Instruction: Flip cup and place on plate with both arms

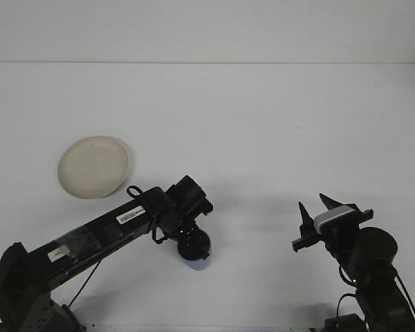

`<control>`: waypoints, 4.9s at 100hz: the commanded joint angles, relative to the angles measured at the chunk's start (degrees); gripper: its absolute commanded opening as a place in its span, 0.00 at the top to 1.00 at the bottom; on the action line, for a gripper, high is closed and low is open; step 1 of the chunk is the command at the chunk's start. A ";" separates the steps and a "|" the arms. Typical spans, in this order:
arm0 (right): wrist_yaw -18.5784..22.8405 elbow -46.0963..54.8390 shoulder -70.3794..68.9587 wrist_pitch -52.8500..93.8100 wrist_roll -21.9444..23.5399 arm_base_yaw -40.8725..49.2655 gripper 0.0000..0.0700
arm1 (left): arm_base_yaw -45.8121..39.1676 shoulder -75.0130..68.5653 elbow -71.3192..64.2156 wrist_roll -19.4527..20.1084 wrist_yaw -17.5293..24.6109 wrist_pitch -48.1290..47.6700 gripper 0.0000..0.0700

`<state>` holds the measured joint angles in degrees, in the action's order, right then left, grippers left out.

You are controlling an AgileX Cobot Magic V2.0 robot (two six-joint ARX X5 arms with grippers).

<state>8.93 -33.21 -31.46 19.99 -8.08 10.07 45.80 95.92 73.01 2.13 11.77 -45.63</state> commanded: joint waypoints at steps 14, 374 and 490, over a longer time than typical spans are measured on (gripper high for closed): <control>0.04 -0.39 -0.09 -0.74 0.79 0.15 0.49 | 0.15 0.04 1.75 -0.17 -1.40 -2.45 0.98; -5.97 2.03 7.15 -13.97 12.57 -2.80 1.00 | -51.89 -78.18 -43.60 -1.75 -2.54 39.04 0.98; -5.97 2.03 7.15 -14.01 12.57 -2.80 1.00 | -46.16 -95.76 -72.22 -2.03 -11.50 53.29 0.98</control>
<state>2.96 -30.87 -24.25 6.57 3.53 7.18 -0.25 0.30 1.93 0.08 0.49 6.70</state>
